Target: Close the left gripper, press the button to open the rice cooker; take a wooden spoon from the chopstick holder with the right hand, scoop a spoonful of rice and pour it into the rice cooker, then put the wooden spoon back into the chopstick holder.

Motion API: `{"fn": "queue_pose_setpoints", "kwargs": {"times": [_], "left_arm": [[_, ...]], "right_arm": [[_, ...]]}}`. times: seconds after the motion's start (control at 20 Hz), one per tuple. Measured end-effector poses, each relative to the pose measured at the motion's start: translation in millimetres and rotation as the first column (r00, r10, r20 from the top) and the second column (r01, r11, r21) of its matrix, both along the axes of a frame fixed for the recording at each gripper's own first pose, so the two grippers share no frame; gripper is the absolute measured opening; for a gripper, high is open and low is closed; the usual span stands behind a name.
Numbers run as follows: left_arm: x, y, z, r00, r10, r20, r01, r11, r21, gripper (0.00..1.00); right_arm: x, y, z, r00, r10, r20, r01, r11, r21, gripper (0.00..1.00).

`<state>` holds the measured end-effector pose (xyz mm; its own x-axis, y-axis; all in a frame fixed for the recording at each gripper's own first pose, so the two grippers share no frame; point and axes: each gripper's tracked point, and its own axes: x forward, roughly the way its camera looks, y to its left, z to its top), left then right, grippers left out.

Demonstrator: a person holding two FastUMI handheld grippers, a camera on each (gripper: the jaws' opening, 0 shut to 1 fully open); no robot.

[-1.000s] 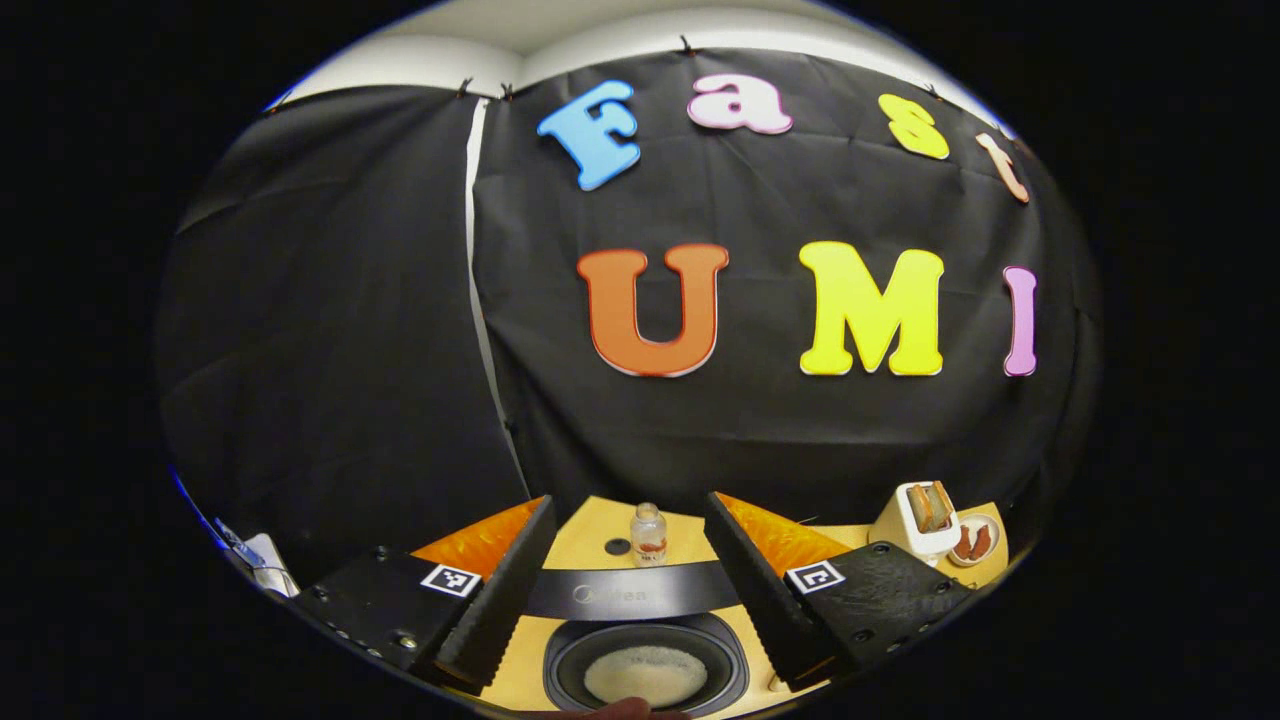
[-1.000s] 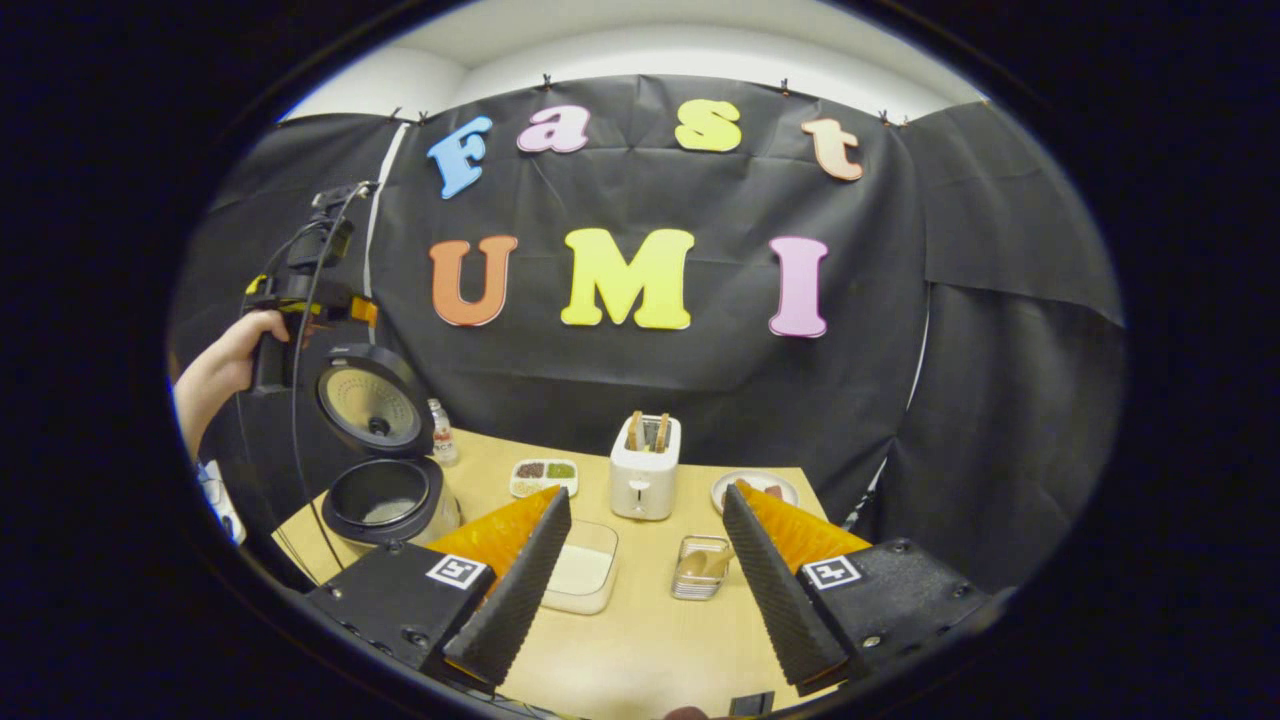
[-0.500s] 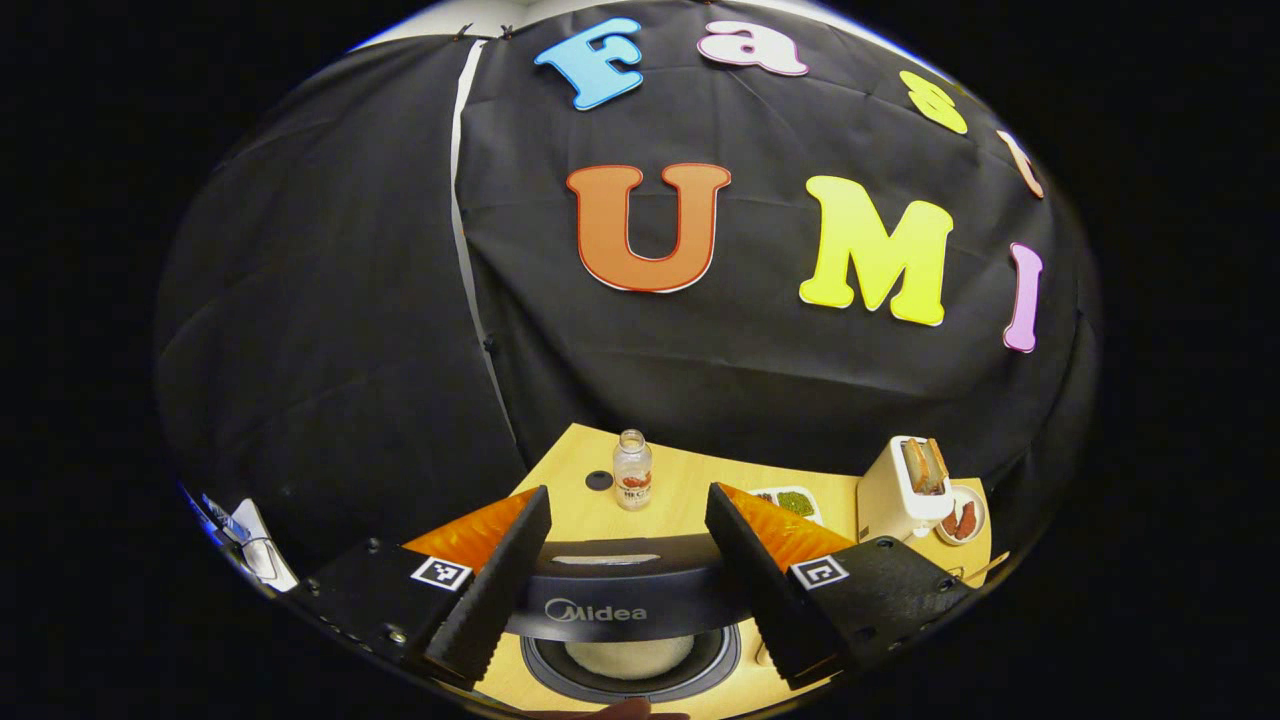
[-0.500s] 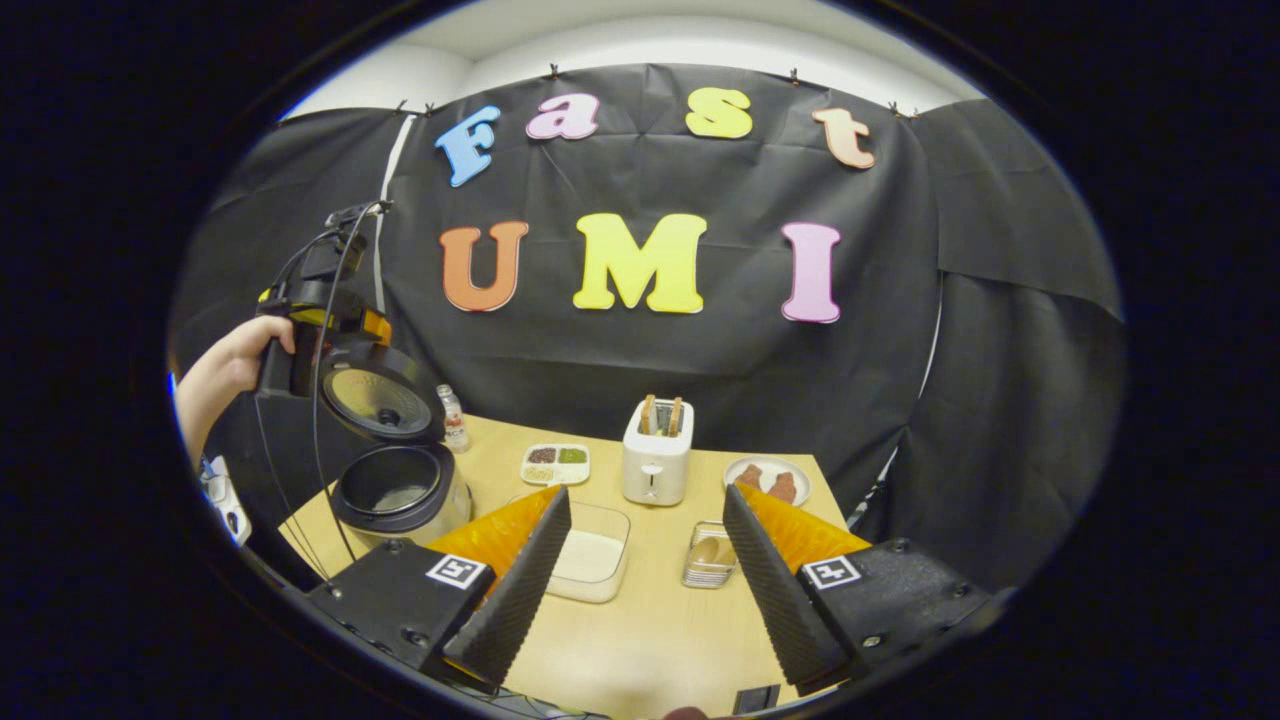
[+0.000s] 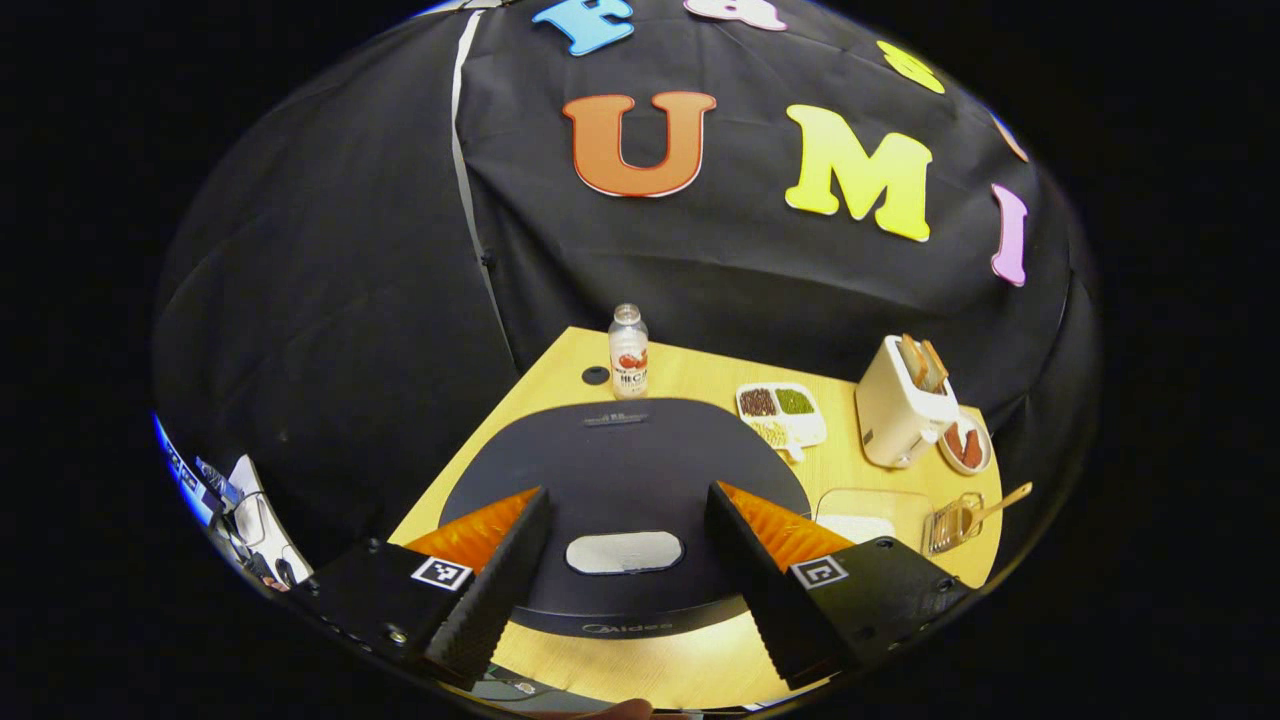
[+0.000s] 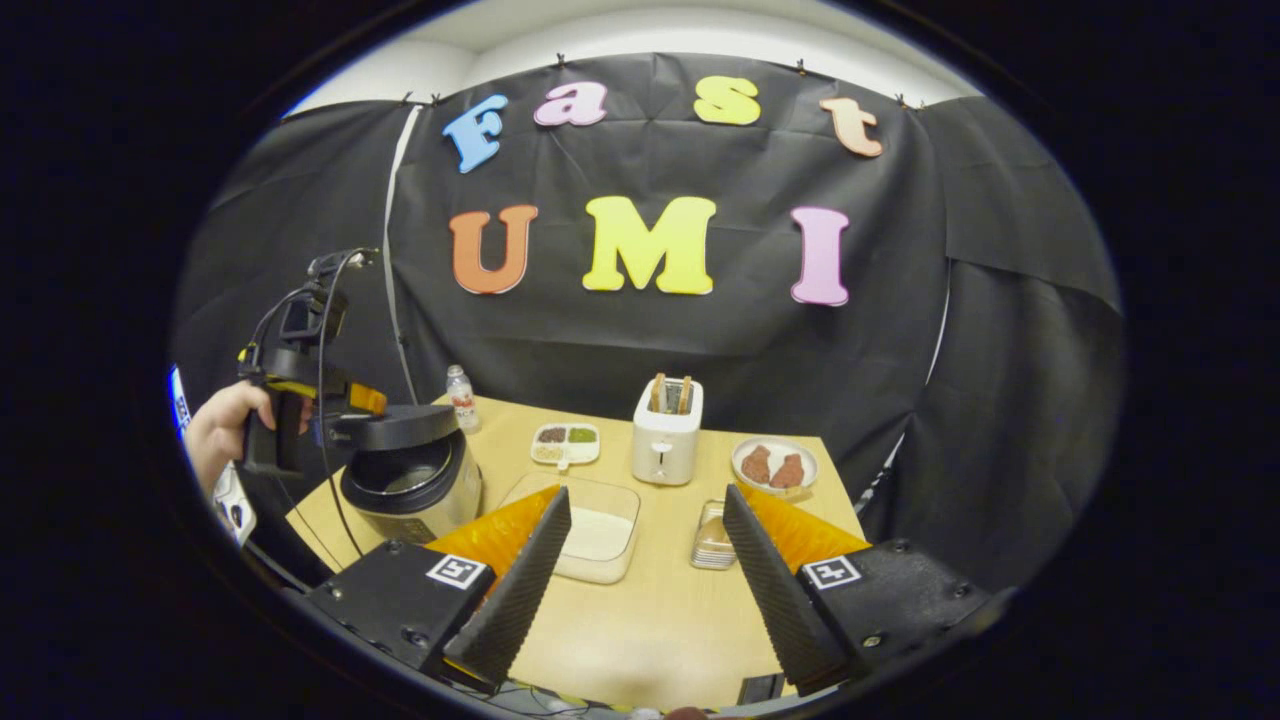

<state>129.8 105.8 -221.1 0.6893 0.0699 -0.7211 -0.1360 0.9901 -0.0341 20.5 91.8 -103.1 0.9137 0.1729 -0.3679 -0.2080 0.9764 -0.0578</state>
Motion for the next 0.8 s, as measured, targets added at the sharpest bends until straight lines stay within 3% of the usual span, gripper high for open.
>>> {"fn": "queue_pose_setpoints", "kwargs": {"times": [0.4,0.8], "left_arm": [[-46,-15,-59,0.98,-0.028,-0.195,0.016,0.998,-0.063,1.0],[-44,-16,-63,0.98,-0.023,-0.2,0.008,0.997,-0.074,1.0]], "right_arm": [[-5,11,-15,0.999,0.024,-0.047,-0.023,0.999,0.023,1.0],[-2,12,-20,0.997,0.027,-0.068,-0.024,0.999,0.045,1.0]]}}
